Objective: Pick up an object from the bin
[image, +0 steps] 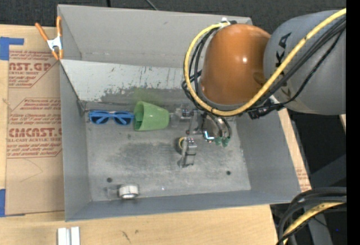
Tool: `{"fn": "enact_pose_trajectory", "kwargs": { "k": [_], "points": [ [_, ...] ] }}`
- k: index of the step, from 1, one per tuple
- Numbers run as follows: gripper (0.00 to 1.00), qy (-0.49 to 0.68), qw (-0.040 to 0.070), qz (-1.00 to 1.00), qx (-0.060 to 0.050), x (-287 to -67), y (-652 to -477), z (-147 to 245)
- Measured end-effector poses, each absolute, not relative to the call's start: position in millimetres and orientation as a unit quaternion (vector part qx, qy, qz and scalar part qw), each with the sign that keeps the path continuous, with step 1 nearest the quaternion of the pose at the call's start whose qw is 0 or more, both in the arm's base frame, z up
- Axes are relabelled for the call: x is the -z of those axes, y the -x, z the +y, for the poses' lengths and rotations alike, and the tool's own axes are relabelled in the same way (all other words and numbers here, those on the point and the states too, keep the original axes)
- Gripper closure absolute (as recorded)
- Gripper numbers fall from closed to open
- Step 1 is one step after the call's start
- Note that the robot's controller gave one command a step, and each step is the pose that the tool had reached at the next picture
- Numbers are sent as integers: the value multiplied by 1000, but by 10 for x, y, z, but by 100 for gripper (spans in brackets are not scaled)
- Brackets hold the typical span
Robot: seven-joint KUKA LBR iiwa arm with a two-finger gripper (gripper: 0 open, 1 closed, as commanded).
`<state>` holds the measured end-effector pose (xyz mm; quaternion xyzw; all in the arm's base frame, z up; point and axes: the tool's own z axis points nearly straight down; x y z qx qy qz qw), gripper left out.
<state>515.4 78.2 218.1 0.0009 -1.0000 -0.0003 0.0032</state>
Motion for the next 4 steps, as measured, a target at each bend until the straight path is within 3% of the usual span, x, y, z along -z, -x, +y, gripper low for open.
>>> {"fn": "enact_pose_trajectory", "kwargs": {
  "k": [1,2,3,4],
  "points": [
    [0,-96,-1,-995,2,-1708,-5403,2186],
    [0,-198,-3,-980,2,-756,-4828,2052],
    [100,-198,-1,-980,1,-704,-4801,2039],
    [100,-144,-4,-990,2,-1645,-4885,2061]
  ]
}}
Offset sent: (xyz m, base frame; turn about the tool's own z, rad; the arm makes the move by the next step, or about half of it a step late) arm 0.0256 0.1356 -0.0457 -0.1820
